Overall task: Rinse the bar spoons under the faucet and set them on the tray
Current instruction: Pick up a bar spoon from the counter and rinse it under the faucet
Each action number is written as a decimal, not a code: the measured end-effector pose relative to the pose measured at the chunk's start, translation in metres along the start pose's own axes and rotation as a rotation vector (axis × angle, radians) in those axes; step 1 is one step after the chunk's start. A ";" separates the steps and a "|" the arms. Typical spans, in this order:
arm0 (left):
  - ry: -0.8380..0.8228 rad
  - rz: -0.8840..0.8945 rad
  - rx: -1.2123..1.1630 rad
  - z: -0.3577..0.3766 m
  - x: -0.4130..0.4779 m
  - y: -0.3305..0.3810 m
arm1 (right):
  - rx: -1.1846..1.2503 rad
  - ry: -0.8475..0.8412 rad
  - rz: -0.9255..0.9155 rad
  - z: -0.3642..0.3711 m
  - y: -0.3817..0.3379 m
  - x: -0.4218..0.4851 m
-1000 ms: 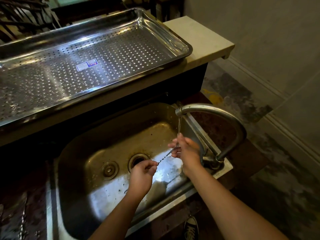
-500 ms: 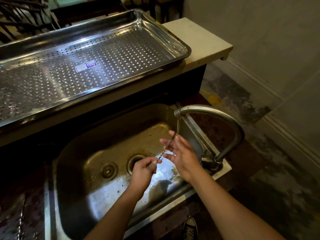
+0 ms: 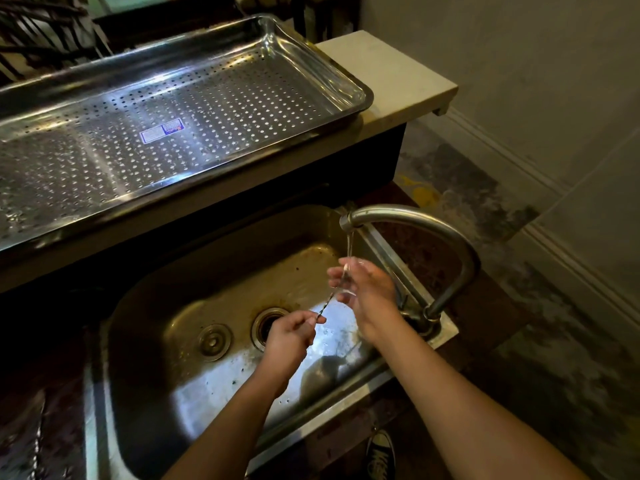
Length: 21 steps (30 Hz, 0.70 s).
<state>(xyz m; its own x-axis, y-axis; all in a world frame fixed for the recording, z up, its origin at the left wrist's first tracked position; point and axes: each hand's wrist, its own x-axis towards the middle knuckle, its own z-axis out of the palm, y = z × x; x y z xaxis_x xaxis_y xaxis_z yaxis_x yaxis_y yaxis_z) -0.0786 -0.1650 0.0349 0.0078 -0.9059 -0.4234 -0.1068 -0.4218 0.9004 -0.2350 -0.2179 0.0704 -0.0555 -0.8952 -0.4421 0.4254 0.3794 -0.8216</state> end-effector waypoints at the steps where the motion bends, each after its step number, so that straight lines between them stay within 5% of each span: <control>1: 0.007 -0.008 -0.015 0.000 0.000 0.000 | 0.001 -0.027 0.010 0.001 0.003 -0.003; 15: -0.014 0.040 -0.031 0.010 0.005 0.011 | -0.140 -0.111 0.035 0.003 0.007 -0.014; 18: -0.053 0.009 -0.036 0.008 0.005 0.009 | -0.032 0.002 0.033 0.001 -0.012 -0.003; 21: -0.058 -0.019 -0.073 0.007 0.005 0.008 | 0.158 -0.120 -0.010 -0.002 -0.015 0.003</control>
<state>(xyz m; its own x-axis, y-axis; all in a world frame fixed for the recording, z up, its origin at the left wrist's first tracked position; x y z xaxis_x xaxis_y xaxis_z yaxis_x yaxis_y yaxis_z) -0.0863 -0.1721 0.0392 -0.0488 -0.8948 -0.4438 -0.0340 -0.4426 0.8961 -0.2439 -0.2260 0.0808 0.0437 -0.9239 -0.3800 0.5626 0.3371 -0.7549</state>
